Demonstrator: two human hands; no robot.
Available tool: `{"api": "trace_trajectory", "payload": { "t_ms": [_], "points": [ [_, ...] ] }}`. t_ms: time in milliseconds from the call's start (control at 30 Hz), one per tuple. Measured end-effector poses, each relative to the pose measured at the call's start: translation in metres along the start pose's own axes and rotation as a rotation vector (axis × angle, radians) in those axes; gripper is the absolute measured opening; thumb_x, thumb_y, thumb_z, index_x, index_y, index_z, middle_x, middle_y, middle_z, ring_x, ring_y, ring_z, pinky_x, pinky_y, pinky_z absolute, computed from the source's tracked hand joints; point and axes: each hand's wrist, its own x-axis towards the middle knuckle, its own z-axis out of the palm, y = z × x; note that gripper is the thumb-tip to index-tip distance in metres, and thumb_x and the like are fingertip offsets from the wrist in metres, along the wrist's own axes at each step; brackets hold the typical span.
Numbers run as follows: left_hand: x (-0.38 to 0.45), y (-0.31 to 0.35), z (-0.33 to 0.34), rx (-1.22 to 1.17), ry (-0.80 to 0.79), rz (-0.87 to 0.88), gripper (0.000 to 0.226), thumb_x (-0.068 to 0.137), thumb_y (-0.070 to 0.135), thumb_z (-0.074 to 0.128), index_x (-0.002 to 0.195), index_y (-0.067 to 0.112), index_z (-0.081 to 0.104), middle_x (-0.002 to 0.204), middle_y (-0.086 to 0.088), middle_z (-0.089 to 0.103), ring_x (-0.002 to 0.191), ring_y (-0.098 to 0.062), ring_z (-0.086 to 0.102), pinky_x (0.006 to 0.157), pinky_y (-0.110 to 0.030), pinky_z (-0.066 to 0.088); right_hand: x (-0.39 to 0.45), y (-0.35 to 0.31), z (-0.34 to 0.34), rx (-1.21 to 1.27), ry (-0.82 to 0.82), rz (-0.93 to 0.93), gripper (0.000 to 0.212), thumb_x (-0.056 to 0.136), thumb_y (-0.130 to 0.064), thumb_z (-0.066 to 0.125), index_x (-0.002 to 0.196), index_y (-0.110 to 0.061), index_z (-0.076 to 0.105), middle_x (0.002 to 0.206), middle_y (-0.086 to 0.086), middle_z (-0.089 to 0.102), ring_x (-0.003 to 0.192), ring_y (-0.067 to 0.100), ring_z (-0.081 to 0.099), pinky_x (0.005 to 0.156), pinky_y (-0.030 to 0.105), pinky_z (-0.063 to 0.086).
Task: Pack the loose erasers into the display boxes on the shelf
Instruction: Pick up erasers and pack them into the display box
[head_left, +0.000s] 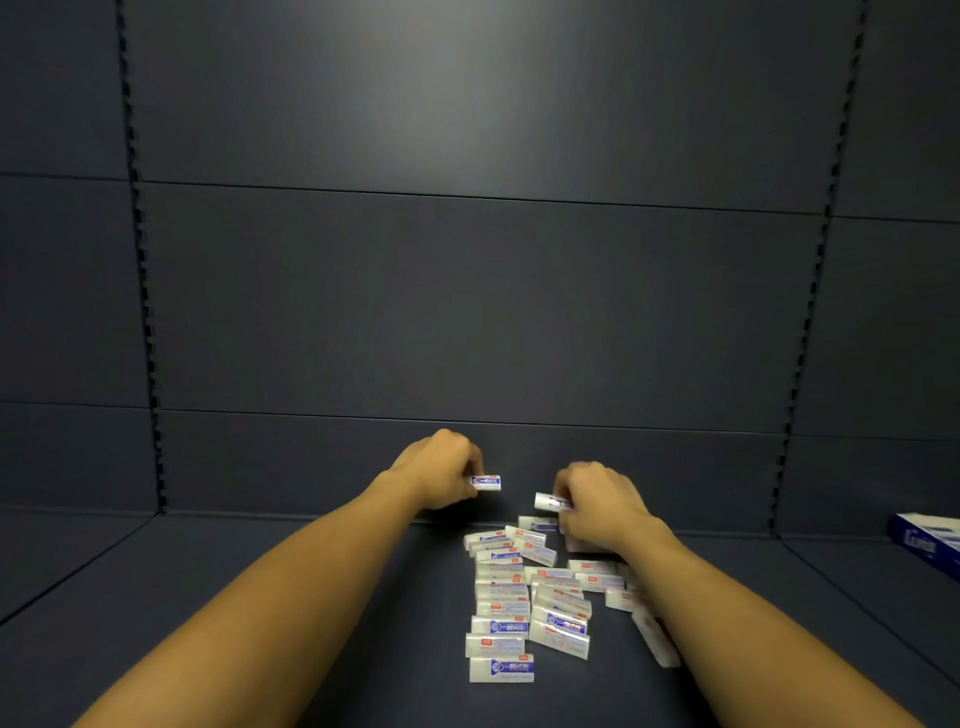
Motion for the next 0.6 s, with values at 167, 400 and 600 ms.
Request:
{"api": "trace_trajectory", "payload": {
  "t_ms": [167,400,600],
  "points": [
    [0.022,0.025,0.001,0.009,0.058,0.069,0.018,0.089,0.025,0.071,0.106,0.025,0.07,0.104,0.004,0.065,0.086,-0.016,0.061,0.075,-0.032,0.054,-0.02,0.023,-0.031,-0.009,0.123,0.031,0.018,0.084,-0.027,0.066,0.101,-0.028,0.063,0.103,-0.008,0.062,0.094,0.017,0.059,0.079,0.035,0.051],
    [0.049,0.086,0.009,0.005,0.107,0.19,0.02,0.086,0.026,0.073,0.106,0.022,0.07,0.102,0.002,0.067,0.086,-0.017,0.063,0.079,-0.037,0.059,-0.063,0.068,-0.061,-0.072,0.181,0.18,0.014,0.086,-0.026,0.064,0.1,-0.026,0.064,0.101,-0.007,0.063,0.091,0.017,0.059,0.071,0.03,0.045],
    [0.05,0.155,0.024,-0.001,0.138,0.296,0.02,0.087,0.026,0.073,0.106,0.022,0.069,0.107,0.001,0.066,0.089,-0.02,0.063,0.082,-0.037,0.058,-0.113,0.107,-0.086,-0.149,0.168,0.293,0.015,0.084,-0.025,0.063,0.099,-0.025,0.064,0.101,-0.007,0.063,0.091,0.02,0.06,0.069,0.029,0.041]
  ]
}}
